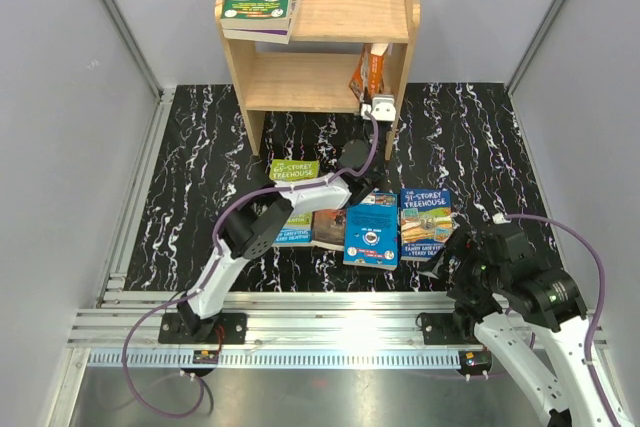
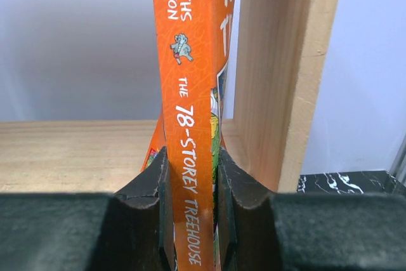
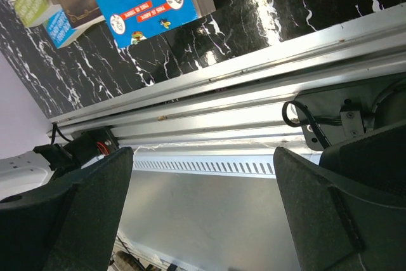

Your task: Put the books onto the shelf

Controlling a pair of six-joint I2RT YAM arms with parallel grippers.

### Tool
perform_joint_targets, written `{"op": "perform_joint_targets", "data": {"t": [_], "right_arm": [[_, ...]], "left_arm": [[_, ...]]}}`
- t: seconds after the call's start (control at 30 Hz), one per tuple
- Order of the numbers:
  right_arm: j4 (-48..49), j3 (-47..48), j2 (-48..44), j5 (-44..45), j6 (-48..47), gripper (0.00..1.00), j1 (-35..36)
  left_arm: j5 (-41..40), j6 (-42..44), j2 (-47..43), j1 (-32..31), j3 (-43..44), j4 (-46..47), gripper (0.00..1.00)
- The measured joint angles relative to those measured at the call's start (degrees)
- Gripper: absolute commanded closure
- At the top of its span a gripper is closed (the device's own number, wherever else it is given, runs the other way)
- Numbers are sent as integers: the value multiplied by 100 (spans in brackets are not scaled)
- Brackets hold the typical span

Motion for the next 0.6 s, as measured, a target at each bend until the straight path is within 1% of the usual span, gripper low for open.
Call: {"op": "perform_joint_targets", "data": {"t": [0.07, 0.17, 0.27, 0.3, 0.37, 0.4, 0.47, 0.5, 0.6], "right_arm": [[0, -107, 7, -48, 4, 0, 0], [2, -173, 31, -92, -7, 0, 0], [42, -214, 90, -107, -31, 0, 0], [70, -236, 118, -122, -35, 0, 0], [133, -275, 179, -140, -52, 0, 0], [181, -297, 214, -144, -59, 0, 0], [247, -332, 291, -160, -79, 0, 0], [278, -341, 321, -173, -87, 0, 0], [330, -352, 358, -195, -105, 0, 0]], "left_arm": [[46, -4, 66, 44, 33, 92, 100], [103, -22, 186, 120, 157, 155, 95], [162, -63, 426, 214, 479, 142, 89], [181, -83, 503, 245, 586, 138, 83], [227, -129, 734, 334, 929, 105, 72], [254, -140, 817, 374, 1045, 92, 63], [267, -175, 879, 439, 1119, 63, 52], [262, -195, 896, 466, 1119, 28, 50], [256, -258, 944, 529, 1036, -59, 36]]}}
